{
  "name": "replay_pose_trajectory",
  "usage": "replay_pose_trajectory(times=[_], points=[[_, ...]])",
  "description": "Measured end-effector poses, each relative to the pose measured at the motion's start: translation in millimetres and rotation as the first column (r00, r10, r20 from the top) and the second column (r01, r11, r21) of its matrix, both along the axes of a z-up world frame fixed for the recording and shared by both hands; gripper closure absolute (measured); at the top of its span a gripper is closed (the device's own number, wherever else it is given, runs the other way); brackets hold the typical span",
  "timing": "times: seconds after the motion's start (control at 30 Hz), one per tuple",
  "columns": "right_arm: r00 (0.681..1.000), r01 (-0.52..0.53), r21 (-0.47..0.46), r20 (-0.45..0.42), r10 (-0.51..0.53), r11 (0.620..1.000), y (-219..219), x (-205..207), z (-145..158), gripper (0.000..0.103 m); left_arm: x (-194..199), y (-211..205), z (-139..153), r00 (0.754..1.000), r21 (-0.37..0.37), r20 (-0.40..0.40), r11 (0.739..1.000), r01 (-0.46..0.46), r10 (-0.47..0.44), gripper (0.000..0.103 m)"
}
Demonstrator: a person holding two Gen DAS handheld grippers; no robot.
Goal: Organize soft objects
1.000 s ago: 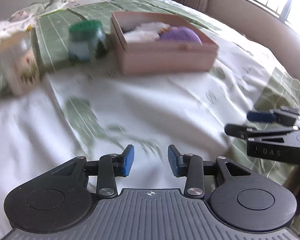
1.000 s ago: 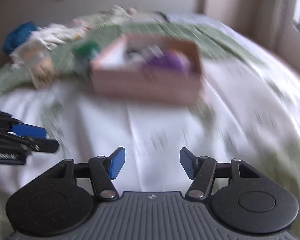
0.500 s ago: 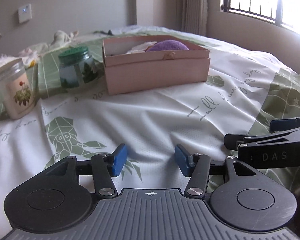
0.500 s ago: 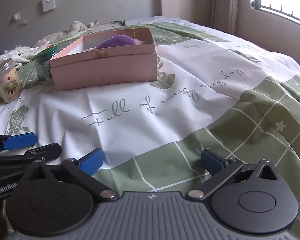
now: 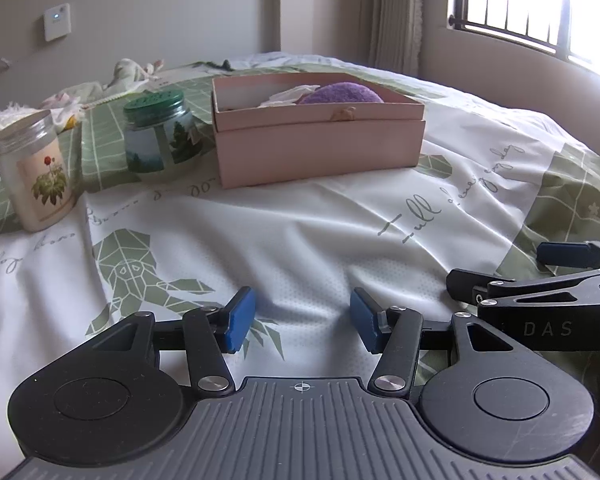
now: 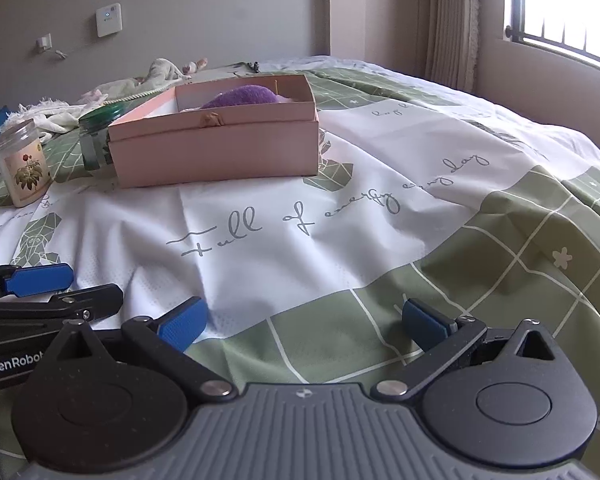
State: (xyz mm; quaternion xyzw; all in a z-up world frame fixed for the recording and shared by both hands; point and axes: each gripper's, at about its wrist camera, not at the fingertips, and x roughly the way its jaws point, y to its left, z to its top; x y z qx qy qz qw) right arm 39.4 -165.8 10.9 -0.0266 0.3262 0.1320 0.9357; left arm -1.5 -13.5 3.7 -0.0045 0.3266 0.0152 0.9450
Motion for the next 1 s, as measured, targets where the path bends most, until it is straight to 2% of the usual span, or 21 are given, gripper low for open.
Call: replay_pose_trajectory(times=[0.1, 1.0], points=[[1.000, -0.004, 0.031, 0.009, 0.004, 0.999, -3.6, 1.0, -2.5, 0.000, -0.5, 0.3, -0.4, 1.000, -0.002, 0.002, 1.000, 0.000, 0.000, 0.045], [1.000, 0.009, 0.033, 0.025, -0.010, 0.999, -0.2, -1.7, -3.8, 0.000, -0.8, -2.3, -0.4, 1.000, 0.002, 0.005, 1.000, -0.003, 0.003, 0.045]])
